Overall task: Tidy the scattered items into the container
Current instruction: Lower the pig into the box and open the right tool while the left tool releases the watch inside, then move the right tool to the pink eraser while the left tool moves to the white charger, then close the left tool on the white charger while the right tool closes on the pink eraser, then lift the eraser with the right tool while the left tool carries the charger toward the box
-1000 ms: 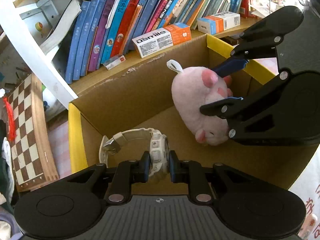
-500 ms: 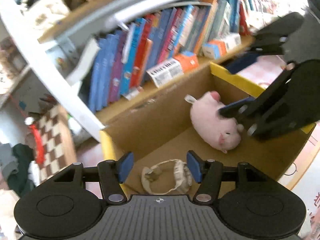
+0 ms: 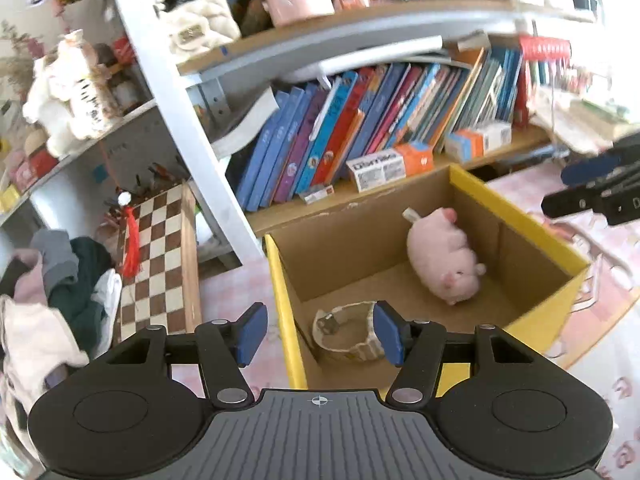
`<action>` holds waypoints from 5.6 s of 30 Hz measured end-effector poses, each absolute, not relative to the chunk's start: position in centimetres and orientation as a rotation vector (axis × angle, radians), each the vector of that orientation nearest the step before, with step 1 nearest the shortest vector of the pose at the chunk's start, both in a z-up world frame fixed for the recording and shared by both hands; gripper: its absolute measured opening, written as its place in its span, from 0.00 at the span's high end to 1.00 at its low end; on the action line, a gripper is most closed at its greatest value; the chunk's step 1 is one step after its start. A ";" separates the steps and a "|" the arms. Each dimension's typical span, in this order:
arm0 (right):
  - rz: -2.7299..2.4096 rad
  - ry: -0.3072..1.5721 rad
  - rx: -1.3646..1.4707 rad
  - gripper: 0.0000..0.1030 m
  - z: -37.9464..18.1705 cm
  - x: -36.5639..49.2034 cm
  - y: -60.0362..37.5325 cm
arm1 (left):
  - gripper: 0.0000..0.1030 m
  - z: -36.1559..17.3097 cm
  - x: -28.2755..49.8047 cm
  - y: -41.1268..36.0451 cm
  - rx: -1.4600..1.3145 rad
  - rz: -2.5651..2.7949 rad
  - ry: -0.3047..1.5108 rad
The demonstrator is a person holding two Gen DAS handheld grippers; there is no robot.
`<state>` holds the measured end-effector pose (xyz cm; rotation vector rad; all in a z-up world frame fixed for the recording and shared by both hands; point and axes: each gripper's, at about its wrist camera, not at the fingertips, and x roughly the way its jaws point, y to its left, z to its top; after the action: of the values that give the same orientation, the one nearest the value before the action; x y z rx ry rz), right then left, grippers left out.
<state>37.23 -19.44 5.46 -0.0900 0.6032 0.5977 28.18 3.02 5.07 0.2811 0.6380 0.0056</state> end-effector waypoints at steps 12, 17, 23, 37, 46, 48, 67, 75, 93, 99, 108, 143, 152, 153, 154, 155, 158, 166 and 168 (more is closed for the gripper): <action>0.589 0.598 -0.104 0.47 5.7 27.2 -18.8 | 0.42 5.8 19.3 3.5 0.172 -0.032 0.567; 0.552 0.623 -0.111 0.47 4.5 23.2 -18.3 | 0.42 5.0 15.7 3.8 0.159 -0.050 0.568; 0.485 0.657 -0.110 0.47 2.6 19.1 -18.2 | 0.42 2.9 12.0 4.3 0.114 -0.062 0.627; 0.367 0.734 -0.110 0.47 -1.8 12.0 -17.9 | 0.42 -2.7 7.5 1.8 0.099 -0.171 0.780; 0.386 0.775 -0.151 0.40 -2.8 11.8 -16.8 | 0.42 -4.2 7.6 0.4 0.131 -0.221 0.808; 0.387 0.780 -0.155 0.37 -2.8 12.0 -16.7 | 0.42 -4.4 7.9 0.3 0.132 -0.225 0.812; 0.419 0.839 -0.205 0.17 -3.8 15.3 -15.9 | 0.45 -6.1 10.2 -0.1 0.138 -0.223 0.874; 0.431 0.860 -0.226 0.11 -4.4 16.4 -15.5 | 0.51 -6.5 10.7 -0.3 0.130 -0.214 0.891; 0.467 0.878 -0.242 0.10 -5.4 19.5 -14.5 | 0.70 -6.9 11.4 0.1 0.100 -0.185 0.914; 0.481 0.901 -0.246 0.10 -5.8 20.5 -14.0 | 0.70 -6.8 11.5 0.4 0.094 -0.171 0.913; 0.461 0.918 -0.258 0.10 -6.5 21.6 -13.5 | 0.71 -6.7 11.7 0.7 0.082 -0.167 0.911; 0.476 0.881 -0.198 0.26 -3.8 18.5 -15.5 | 0.71 -4.6 10.9 -0.5 0.125 -0.286 0.830; 0.498 0.815 -0.165 0.26 -0.6 17.3 -15.3 | 0.71 -1.5 11.0 0.7 0.115 -0.289 0.731; 0.499 0.808 -0.161 0.26 -0.2 17.2 -15.2 | 0.71 -1.2 11.1 0.9 0.113 -0.290 0.719; 0.503 0.800 -0.158 0.26 0.2 17.2 -15.1 | 0.71 -0.8 11.2 1.0 0.111 -0.290 0.708; 0.506 0.791 -0.156 0.26 0.6 17.2 -15.1 | 0.71 -0.5 11.2 1.2 0.110 -0.290 0.696; 0.515 0.758 -0.152 0.26 2.0 17.4 -14.8 | 0.71 0.6 11.4 1.6 0.105 -0.291 0.662; 0.541 0.656 -0.162 0.26 6.1 19.7 -14.1 | 0.71 3.7 12.8 2.7 0.098 -0.287 0.568; 0.552 0.628 -0.175 0.26 7.1 20.5 -13.9 | 0.71 4.5 13.6 3.0 0.100 -0.282 0.544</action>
<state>20.53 -13.85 7.10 -0.1750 0.6278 0.5521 13.58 3.00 4.50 0.0995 0.5442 -0.2820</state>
